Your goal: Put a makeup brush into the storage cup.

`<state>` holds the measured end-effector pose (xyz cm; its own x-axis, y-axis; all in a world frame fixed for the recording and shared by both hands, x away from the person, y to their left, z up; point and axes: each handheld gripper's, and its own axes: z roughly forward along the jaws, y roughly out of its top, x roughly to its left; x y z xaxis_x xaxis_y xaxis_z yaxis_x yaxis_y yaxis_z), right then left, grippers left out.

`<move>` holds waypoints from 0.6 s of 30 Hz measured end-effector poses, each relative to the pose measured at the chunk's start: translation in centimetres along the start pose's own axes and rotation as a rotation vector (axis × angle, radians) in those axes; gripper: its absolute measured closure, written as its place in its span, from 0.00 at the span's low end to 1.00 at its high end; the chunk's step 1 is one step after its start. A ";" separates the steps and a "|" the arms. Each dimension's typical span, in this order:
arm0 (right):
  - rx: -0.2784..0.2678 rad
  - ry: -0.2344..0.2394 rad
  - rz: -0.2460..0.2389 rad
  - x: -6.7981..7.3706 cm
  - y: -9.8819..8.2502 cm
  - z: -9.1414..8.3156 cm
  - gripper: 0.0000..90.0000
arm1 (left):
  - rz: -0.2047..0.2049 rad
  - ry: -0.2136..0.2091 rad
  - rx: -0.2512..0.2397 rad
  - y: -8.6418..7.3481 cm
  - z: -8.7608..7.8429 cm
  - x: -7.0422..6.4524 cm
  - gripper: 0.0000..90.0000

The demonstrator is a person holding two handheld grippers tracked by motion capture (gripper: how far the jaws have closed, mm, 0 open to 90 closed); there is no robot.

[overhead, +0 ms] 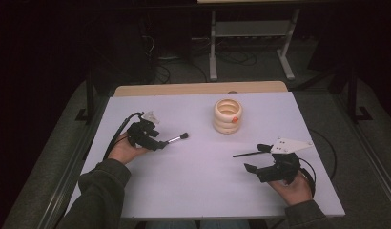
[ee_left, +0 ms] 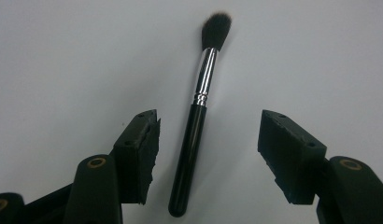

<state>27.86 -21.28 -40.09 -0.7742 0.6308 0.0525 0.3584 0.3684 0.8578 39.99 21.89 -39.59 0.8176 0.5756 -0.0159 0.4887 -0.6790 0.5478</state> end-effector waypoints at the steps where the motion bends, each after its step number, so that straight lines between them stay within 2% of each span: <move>1: 0.002 0.001 0.000 0.0 0.0 0.0 0.16 | 0.005 -0.003 0.001 0.1 0.1 0.1 0.42; 5: 0.004 -0.001 -0.002 -0.1 0.0 0.1 0.16 | 0.029 0.005 0.051 0.5 1.0 0.4 0.44; 8: 0.008 -0.004 -0.010 0.0 0.0 0.1 0.17 | 0.025 0.002 0.075 0.6 1.5 0.9 0.46; 18: 0.011 -0.004 -0.017 0.0 -0.1 0.1 0.16 | 0.031 -0.011 0.098 1.0 2.5 1.4 0.56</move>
<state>27.88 -21.19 -40.21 -0.7779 0.6273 0.0357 0.3511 0.3869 0.8527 42.36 20.86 -41.19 0.8359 0.5487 -0.0100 0.4900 -0.7382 0.4637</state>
